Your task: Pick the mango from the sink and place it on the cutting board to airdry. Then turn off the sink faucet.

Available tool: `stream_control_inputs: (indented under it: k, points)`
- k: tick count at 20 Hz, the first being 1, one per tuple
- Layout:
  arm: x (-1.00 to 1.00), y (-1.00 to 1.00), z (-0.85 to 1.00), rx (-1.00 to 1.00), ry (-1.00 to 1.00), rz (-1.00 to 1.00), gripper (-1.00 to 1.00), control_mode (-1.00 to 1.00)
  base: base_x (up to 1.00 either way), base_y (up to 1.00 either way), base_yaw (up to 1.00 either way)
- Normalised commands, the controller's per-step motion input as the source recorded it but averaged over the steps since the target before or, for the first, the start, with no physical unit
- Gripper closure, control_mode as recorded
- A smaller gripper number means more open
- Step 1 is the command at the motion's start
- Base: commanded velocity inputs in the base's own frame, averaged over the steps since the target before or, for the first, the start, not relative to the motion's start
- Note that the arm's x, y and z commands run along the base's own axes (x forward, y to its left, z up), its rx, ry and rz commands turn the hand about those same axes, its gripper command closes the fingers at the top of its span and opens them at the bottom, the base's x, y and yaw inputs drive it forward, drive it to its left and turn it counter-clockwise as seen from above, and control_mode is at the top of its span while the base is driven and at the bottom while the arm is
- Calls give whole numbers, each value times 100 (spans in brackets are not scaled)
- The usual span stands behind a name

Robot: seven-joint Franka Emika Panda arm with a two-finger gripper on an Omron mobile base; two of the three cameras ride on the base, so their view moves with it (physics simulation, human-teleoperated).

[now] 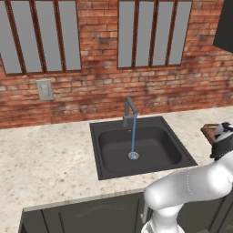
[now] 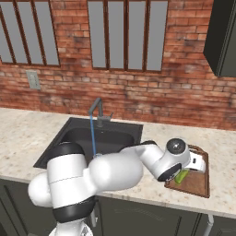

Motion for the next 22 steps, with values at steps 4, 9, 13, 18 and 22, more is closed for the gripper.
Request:
stream_control_inputs:
  k: [4, 9, 13, 18, 22]
  points:
    - [15, -9, -14, 0, 0, 0, 100, -100, 0, 0, 0]
    - [14, -5, -17, 0, 0, 0, 100, -100, 0, 0, 0]
    - [16, -4, -16, 0, 0, 0, 100, -100, 0, 0, 0]
    - [14, -5, -14, 0, 0, 0, 100, -100, 0, 0, 0]
    - [10, -8, -13, 0, 0, 0, 100, -100, 0, 0, 0]
